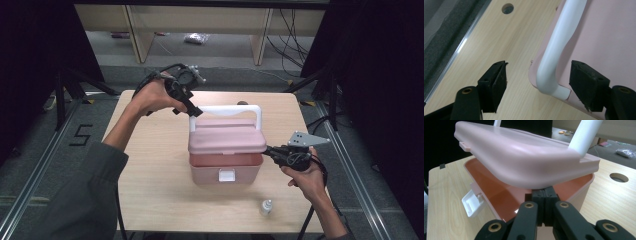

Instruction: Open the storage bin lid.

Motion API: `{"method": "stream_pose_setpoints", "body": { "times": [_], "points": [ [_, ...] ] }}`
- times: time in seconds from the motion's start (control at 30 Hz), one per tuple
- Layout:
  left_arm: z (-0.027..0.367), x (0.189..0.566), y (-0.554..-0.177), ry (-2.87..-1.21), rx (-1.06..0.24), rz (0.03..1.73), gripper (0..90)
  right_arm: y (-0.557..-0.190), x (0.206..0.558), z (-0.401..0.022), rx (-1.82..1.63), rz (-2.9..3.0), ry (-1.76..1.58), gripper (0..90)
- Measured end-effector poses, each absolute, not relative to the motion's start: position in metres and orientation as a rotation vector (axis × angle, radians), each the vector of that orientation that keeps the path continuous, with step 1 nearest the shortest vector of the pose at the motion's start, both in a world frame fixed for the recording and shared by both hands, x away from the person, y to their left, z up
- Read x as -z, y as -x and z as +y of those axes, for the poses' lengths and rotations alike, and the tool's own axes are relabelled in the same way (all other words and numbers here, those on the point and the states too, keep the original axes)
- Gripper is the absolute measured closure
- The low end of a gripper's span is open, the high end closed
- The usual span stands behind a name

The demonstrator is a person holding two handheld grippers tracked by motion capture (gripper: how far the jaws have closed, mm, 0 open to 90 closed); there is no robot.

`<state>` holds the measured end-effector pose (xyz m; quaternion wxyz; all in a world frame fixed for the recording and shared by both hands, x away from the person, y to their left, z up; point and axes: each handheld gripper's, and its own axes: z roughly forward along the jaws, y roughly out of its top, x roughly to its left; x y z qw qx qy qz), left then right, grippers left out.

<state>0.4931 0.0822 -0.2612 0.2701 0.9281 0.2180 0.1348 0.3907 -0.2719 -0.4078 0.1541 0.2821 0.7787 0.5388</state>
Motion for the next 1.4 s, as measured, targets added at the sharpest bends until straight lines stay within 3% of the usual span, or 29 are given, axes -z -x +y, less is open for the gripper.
{"method": "stream_pose_setpoints", "body": {
  "times": [0.37, 0.73, 1.07, 1.4],
  "points": [
    [0.134, 0.267, -0.453, -2.238, -0.465, 0.798, 28.0, -0.392, 0.406, -0.274, -1.538, 2.232, -0.81, 90.0],
    [0.166, 0.309, -0.427, -2.159, -0.441, 0.872, 25.2, -0.395, 0.399, -0.273, -1.546, 2.213, -0.8, 90.0],
    [0.163, 0.351, -0.402, -2.068, -0.379, 0.888, 23.7, -0.398, 0.389, -0.274, -1.536, 2.207, -0.807, 90.0],
    [0.132, 0.392, -0.394, -2.028, -0.326, 0.938, 23.3, -0.404, 0.384, -0.274, -1.543, 2.192, -0.795, 90.0]
  ]
}}
